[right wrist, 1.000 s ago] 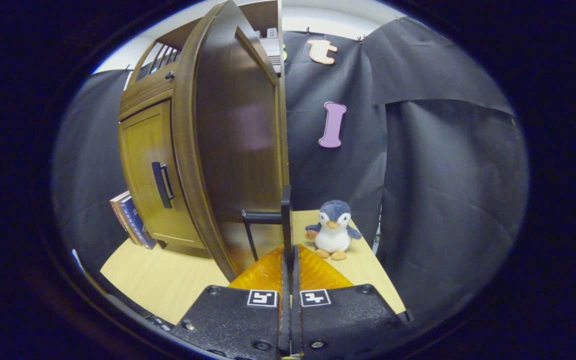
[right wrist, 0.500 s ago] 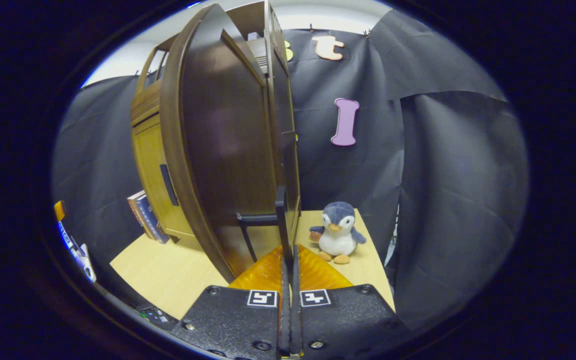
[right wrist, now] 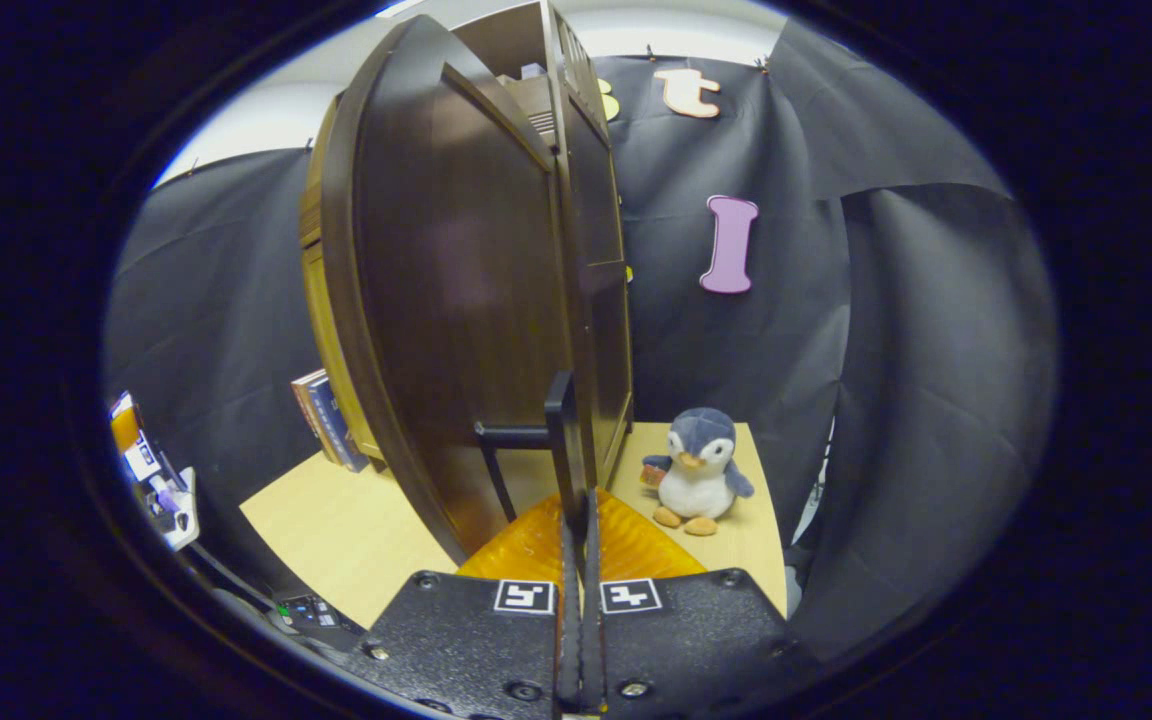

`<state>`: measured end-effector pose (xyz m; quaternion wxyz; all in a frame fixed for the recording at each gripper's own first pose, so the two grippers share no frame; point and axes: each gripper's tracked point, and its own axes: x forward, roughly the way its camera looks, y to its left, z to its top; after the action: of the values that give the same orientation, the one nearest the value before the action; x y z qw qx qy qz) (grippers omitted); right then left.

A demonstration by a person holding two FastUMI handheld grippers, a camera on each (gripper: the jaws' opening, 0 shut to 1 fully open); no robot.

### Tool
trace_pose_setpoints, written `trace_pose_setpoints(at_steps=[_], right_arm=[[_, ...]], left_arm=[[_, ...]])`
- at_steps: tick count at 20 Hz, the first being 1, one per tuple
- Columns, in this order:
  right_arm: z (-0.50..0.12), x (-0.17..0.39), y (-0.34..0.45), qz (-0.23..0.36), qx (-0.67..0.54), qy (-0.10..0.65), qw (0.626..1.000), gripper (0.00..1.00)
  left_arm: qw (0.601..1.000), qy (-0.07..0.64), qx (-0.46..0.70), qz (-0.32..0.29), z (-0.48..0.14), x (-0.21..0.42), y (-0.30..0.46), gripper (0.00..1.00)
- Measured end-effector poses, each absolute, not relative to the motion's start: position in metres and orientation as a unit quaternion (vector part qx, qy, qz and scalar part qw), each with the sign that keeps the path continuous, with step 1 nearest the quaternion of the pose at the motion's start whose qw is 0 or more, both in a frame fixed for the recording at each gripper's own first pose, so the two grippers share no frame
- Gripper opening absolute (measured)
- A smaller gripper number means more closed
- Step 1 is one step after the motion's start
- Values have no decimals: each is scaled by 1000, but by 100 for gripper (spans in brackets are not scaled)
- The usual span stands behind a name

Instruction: Open the right door of the double-door shoe cabinet with the right hand, and open the left door with the left hand.

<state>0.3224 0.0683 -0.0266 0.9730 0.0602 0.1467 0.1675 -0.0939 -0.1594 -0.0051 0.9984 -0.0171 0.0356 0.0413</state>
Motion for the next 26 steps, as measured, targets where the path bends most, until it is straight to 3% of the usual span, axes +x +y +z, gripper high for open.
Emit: trace_pose_setpoints(at_steps=[6, 7, 8, 10, 15, 16, 17, 26], right_arm=[[-25, 321, 68, 172, 61, 141, 973, 4], [-26, 320, 68, 175, 62, 142, 972, 4], [-26, 320, 66, 175, 65, 143, 972, 7], [-24, 319, 58, 167, 74, 142, 973, 14], [-9, 294, 25, 112, 77, 129, 982, 84], [0, 286, 15, 93, 66, 119, 986, 94], [11, 278, 8, 73, 57, 108, 990, 96], [105, 216, 78, -10, 56, 30, 998, 99]], left_arm=[[999, 35, -10, 38, -2, -91, -152, 95], [999, 35, -10, 38, -1, -92, -150, 100], [999, 35, -11, 36, -1, -90, -148, 95], [999, 36, -11, 32, -3, -85, -143, 100], [999, 32, -5, 7, -3, -68, -131, 100], [999, 32, -4, 1, -2, -63, -128, 100], [999, 34, -3, -5, -3, -59, -124, 95], [998, 29, 0, -49, 3, -19, -59, 94]])
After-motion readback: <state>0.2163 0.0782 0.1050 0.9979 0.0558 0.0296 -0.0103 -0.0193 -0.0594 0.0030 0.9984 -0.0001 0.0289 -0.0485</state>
